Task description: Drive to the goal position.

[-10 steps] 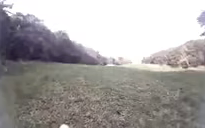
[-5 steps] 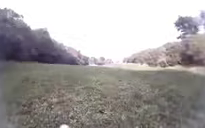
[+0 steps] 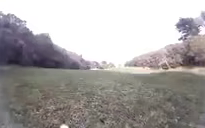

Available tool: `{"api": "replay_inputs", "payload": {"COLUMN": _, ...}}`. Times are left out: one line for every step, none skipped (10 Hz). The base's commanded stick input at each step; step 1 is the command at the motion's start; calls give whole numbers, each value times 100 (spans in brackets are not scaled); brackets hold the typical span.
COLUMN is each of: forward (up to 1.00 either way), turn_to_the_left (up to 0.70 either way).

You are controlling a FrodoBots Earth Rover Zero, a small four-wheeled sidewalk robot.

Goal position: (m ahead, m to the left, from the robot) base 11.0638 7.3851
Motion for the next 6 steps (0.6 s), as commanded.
{"api": "replay_inputs", "payload": {"forward": 85, "turn_to_the_left": 34}}
{"api": "replay_inputs", "payload": {"forward": 85, "turn_to_the_left": 34}}
{"api": "replay_inputs", "payload": {"forward": 85, "turn_to_the_left": 34}}
{"api": "replay_inputs", "payload": {"forward": 85, "turn_to_the_left": 31}}
{"api": "replay_inputs", "payload": {"forward": 85, "turn_to_the_left": 11}}
{"api": "replay_inputs", "payload": {"forward": 85, "turn_to_the_left": 0}}
